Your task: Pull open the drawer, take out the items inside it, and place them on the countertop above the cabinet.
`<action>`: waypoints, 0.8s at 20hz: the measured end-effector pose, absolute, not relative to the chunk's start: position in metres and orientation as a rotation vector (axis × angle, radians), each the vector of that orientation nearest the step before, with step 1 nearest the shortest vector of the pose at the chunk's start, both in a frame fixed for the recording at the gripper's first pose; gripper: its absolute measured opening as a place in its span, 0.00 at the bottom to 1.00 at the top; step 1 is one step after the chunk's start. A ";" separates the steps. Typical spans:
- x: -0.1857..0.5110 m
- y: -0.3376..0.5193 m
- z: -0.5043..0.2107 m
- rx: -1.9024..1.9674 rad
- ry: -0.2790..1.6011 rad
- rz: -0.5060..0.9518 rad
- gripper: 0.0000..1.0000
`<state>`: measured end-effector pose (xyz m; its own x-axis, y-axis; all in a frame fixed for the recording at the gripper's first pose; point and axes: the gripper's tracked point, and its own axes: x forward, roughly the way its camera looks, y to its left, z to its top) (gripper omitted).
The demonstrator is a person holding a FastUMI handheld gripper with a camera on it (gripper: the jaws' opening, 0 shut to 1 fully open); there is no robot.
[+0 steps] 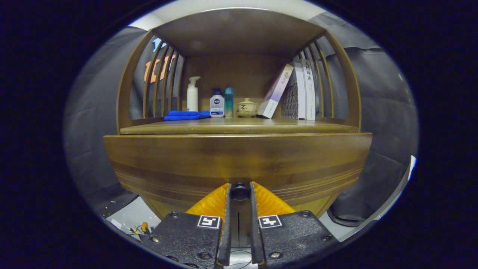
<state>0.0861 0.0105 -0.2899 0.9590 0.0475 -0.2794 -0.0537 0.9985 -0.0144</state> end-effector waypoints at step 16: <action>0.017 0.005 -0.287 0.001 0.305 0.063 0.24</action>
<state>0.0172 0.0052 -0.2872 0.9520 0.0620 -0.2998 -0.0618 0.9980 0.0102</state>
